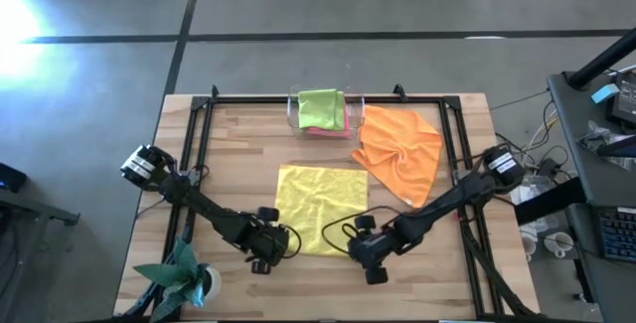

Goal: Fold microfiber towels
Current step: Fold the yellow microfiber towel

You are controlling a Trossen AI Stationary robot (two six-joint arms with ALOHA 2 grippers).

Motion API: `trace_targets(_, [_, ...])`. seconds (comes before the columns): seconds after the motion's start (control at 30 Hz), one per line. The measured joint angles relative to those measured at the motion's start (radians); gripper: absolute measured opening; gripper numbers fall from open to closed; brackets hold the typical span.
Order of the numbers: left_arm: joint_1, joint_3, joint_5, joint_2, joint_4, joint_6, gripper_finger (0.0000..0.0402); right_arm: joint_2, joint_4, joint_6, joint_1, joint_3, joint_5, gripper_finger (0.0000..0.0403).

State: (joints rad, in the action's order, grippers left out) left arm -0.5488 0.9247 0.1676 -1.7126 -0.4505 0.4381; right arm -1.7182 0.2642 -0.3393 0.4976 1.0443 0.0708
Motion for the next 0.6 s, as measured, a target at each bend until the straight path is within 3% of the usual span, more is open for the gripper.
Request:
trace_targets(0.13, [0.0,0.0,-0.001,0.0,0.005,0.0,0.0009,-0.021,0.002,0.0,0.0,0.001,0.014,0.0153])
trace_targets(0.43, [0.0,0.0,-0.012,-0.001,0.01,-0.008,0.0012,-0.069,0.042,-0.062,-0.006,0.002,0.036,0.0147])
trace_targets(0.6, [0.0,0.002,-0.036,-0.001,0.017,-0.007,0.0012,-0.073,0.04,-0.101,-0.006,0.003,0.033,0.0083])
